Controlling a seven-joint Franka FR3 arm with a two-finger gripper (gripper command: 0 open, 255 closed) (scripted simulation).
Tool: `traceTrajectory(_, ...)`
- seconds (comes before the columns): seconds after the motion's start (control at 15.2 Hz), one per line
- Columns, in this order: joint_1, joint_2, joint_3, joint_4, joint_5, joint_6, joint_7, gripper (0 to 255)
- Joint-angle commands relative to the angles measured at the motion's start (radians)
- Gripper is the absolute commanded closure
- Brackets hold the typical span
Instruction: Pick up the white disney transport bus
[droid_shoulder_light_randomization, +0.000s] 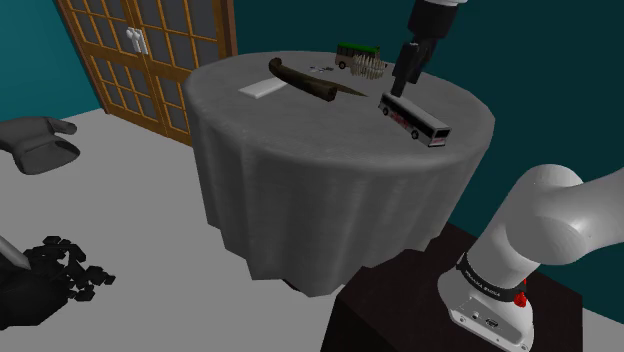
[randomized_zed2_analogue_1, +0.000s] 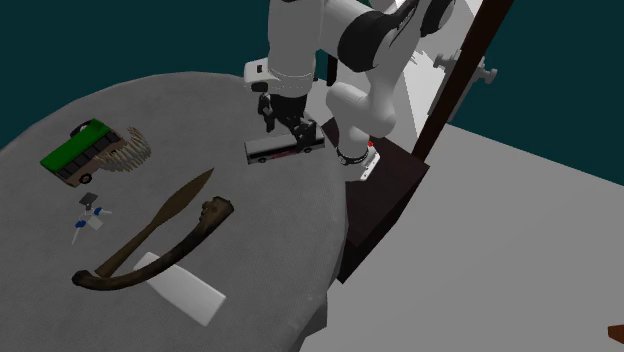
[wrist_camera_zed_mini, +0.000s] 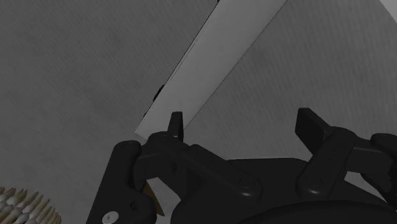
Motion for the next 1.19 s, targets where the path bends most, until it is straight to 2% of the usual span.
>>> traceTrajectory(0.0, 0.000, 0.000, 0.000, 0.000, 0.000, 0.000, 0.000, 0)
traceTrajectory(0.26, -0.135, 0.005, -0.016, -0.059, 0.077, -0.056, 0.289, 0)
traceTrajectory(0.79, -0.143, -0.016, -0.014, -0.178, 0.085, 0.035, 0.306, 0)
traceTrajectory(0.92, -0.143, -0.016, -0.014, -0.178, 0.085, 0.035, 0.306, 0)
traceTrajectory(0.99, -0.143, -0.015, -0.013, -0.178, 0.086, 0.036, 0.307, 255)
traceTrajectory(1.12, -0.143, -0.014, -0.014, -0.178, 0.085, 0.037, 0.306, 255)
